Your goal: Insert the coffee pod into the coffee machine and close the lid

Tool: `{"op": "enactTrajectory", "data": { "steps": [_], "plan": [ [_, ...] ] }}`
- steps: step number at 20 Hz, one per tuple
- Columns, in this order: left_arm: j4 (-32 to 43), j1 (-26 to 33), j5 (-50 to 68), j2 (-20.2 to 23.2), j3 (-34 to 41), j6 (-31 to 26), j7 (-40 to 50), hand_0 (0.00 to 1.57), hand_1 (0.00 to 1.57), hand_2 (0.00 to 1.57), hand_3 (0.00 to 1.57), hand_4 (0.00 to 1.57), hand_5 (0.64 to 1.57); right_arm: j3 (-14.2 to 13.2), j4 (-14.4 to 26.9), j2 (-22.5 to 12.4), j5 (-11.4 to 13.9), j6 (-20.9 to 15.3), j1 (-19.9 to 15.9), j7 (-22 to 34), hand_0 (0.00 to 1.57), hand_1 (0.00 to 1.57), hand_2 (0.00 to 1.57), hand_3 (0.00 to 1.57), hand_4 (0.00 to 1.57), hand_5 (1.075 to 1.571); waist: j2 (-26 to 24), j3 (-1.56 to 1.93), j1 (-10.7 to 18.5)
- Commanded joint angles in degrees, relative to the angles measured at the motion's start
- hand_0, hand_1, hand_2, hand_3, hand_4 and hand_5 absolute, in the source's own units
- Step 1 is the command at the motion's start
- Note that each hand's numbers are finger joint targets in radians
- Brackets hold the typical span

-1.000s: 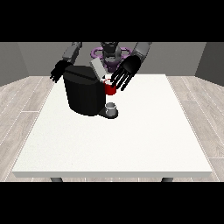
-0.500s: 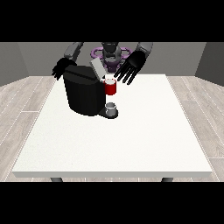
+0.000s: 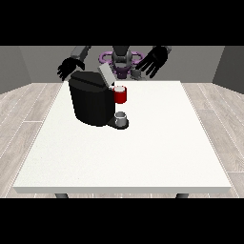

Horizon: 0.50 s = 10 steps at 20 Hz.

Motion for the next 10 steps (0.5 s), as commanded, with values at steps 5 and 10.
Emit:
{"op": "enactTrajectory", "data": {
  "steps": [5, 10],
  "plan": [
    [-0.5, 10.5, 12.3, -11.2, 7.9, 0.2, -2.5, 0.0, 0.0, 0.0, 0.0, 0.0, 1.571, 0.1, -0.8, -5.1, 0.6, 4.1, 4.3, 1.8, 0.0, 0.0, 0.0, 0.0, 0.37, 1.571, -11.0, -0.01, 6.3],
    [-0.9, 17.4, 15.6, -11.4, 10.5, -0.2, -3.4, 0.0, 0.0, 0.0, 0.0, 0.19, 1.571, 2.0, -6.6, -6.0, -1.3, 7.6, 3.7, 7.3, 0.0, 0.0, 0.0, 0.0, 0.26, 1.571, -16.4, -0.02, 7.7]
  ]
}}
